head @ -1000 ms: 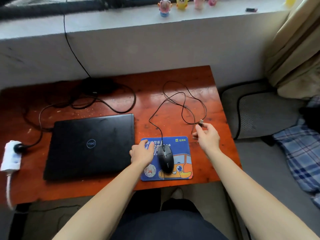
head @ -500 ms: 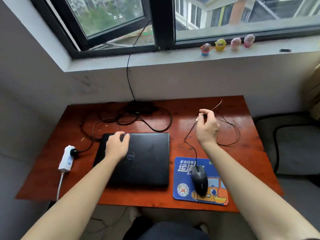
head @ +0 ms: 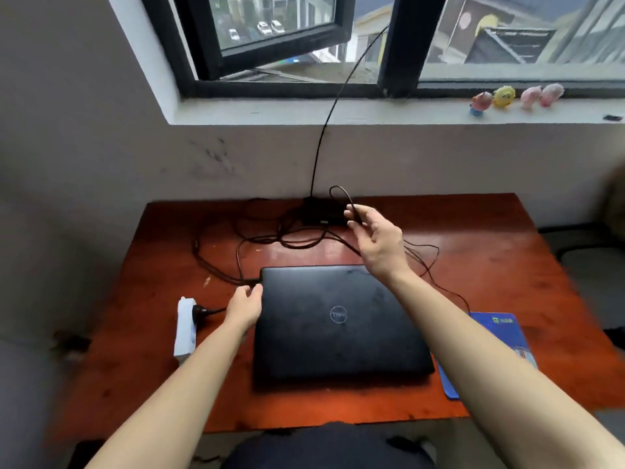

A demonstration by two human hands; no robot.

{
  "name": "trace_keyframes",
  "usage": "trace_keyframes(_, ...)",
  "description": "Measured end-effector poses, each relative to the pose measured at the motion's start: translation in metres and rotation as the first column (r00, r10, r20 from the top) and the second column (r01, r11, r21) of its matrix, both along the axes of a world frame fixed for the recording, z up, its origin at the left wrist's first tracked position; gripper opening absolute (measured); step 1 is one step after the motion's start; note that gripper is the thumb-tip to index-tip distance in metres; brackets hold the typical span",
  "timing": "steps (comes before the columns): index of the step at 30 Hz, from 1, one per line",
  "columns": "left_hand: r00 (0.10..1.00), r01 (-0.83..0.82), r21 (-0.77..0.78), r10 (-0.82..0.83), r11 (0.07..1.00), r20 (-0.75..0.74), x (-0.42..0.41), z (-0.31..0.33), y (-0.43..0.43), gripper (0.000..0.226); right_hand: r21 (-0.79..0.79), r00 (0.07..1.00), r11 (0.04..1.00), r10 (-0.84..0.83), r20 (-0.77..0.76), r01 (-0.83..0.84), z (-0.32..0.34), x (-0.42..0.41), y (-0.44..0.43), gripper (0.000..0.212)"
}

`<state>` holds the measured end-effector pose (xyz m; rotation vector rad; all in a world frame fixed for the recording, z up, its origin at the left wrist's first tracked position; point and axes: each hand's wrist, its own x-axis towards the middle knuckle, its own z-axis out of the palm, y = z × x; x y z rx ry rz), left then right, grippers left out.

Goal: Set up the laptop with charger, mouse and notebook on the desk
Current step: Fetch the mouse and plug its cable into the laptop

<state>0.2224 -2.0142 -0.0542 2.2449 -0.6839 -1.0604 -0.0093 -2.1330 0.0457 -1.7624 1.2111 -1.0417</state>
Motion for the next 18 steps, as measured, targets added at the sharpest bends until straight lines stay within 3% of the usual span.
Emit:
trace_keyframes(7,0.916,-0.039,0.072,0.065,0.997,-0.396,0.022,-0.035,0.019,0.026,-0.038,0.999,0.999,-0.032,0.034,0.033,0.021,0.065,0.014,0.038)
trace_keyframes(11,0.887,-0.086,0.086,0.116,0.993,-0.447,0.023,-0.041,0.014,0.030,-0.314,0.991,0.942,-0.090,0.094,0.116,0.044,0.084,-0.005,0.041)
trace_keyframes(14,0.845,-0.130,0.122,0.175,0.984,-0.506,0.027,-0.041,0.010,0.029,-0.498,0.997,0.865,-0.046,0.063,0.071,0.034,0.099,-0.015,0.039)
trace_keyframes(16,0.821,-0.169,0.156,0.226,0.973,-0.524,0.030,-0.043,0.008,0.029,-0.449,0.996,0.892,0.024,-0.085,-0.060,0.007,0.104,-0.017,0.036)
trace_keyframes(18,0.806,-0.190,0.180,0.258,0.965,-0.533,0.031,-0.045,0.009,0.028,-0.213,0.938,0.951,0.150,-0.314,-0.223,-0.029,0.098,-0.012,0.036)
